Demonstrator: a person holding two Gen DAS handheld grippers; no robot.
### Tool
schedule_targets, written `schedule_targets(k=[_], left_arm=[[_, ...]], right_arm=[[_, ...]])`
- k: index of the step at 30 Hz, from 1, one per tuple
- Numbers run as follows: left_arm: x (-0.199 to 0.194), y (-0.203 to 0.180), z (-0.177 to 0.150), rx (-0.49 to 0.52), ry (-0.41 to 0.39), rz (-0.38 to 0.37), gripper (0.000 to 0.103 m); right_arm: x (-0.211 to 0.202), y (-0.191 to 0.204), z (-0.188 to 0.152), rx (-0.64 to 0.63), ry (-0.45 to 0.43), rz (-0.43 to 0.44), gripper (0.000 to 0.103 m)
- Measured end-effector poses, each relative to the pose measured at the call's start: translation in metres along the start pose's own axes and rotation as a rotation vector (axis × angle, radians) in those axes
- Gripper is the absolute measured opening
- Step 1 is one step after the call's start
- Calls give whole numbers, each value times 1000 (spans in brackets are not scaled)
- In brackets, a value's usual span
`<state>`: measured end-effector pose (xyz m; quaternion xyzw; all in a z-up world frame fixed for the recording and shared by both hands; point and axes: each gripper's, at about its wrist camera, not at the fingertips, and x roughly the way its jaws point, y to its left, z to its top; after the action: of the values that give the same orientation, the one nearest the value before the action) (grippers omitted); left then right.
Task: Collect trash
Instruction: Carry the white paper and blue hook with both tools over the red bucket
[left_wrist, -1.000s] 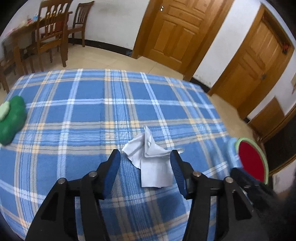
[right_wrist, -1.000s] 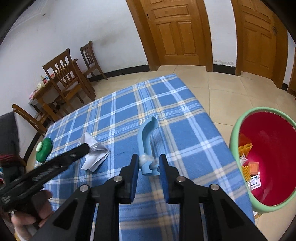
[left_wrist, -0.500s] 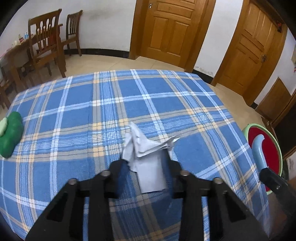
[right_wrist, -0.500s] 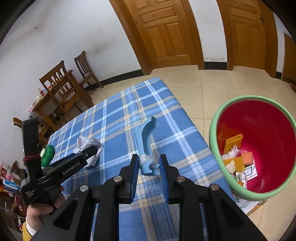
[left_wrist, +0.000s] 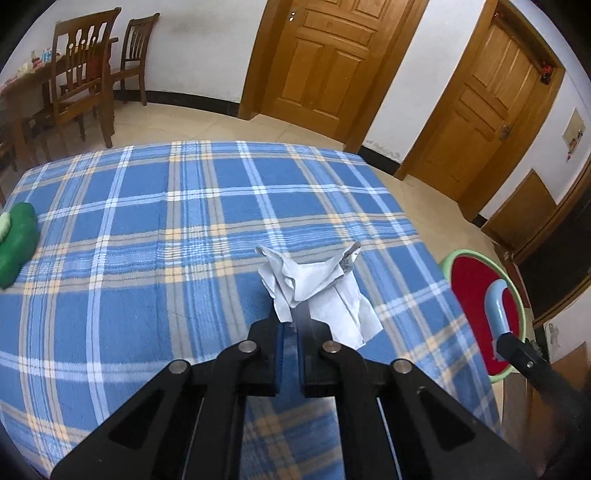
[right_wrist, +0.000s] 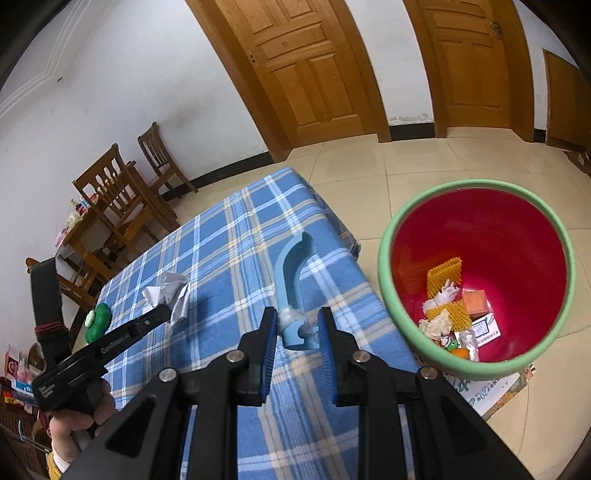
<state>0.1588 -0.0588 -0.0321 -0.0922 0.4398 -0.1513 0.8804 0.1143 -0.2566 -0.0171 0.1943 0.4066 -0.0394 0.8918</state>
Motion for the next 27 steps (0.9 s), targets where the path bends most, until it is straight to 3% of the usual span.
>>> schedule_targets(k=[13, 27], left_arm=[[-18, -56, -4, 104, -3, -68, 4], [-2, -133, -10, 258, 37, -94, 4]], right_arm=[[-24, -53, -7, 116, -36, -54, 25], [-29, -123, -7, 235, -47, -116, 27]])
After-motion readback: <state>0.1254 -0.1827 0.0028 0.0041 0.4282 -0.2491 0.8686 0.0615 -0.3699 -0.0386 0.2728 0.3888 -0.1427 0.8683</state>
